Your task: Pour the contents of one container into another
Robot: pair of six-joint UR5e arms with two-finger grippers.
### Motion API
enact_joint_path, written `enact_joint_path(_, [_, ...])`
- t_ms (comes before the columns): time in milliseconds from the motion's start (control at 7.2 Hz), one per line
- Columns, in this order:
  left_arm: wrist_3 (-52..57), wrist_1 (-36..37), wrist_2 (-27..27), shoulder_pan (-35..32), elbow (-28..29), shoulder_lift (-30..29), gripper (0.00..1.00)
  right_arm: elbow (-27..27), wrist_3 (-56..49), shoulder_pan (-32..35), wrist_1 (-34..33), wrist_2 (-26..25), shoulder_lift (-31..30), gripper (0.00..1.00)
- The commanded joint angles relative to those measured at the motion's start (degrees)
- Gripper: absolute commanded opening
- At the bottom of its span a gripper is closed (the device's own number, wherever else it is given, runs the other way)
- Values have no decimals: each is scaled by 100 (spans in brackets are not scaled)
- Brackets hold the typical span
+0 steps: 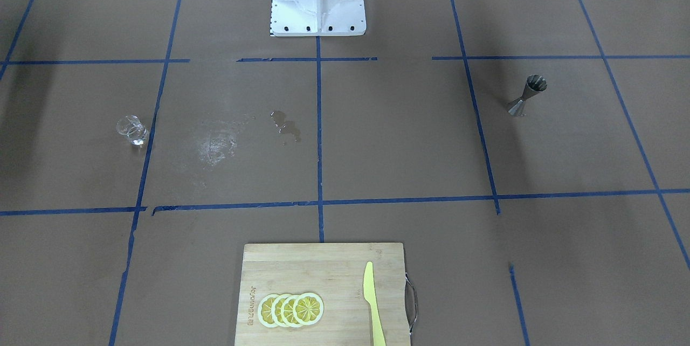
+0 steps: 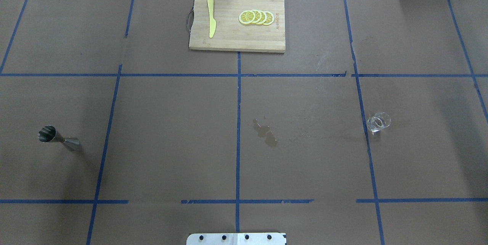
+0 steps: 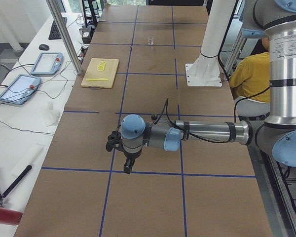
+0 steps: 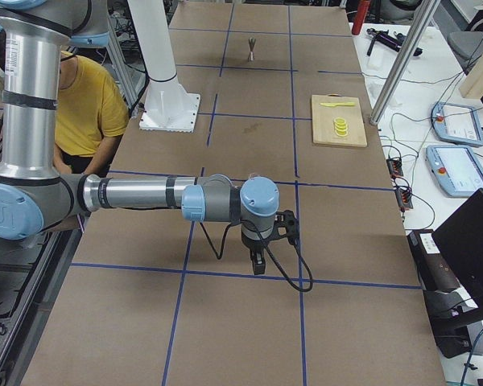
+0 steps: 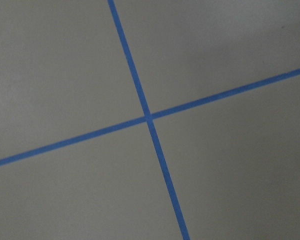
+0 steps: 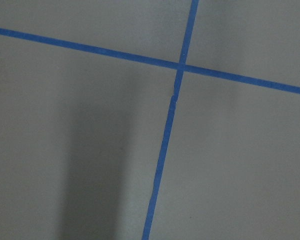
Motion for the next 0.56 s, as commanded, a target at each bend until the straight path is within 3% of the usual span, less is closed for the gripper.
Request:
enact_joint_path(0, [-29,235,243,-15,-218,170,100,-94,14,-4,361,72,-127,100])
enact_joint_path(417, [-3,94,262,72,-87,-161,100,-139,31,-4,399,116,-75,100])
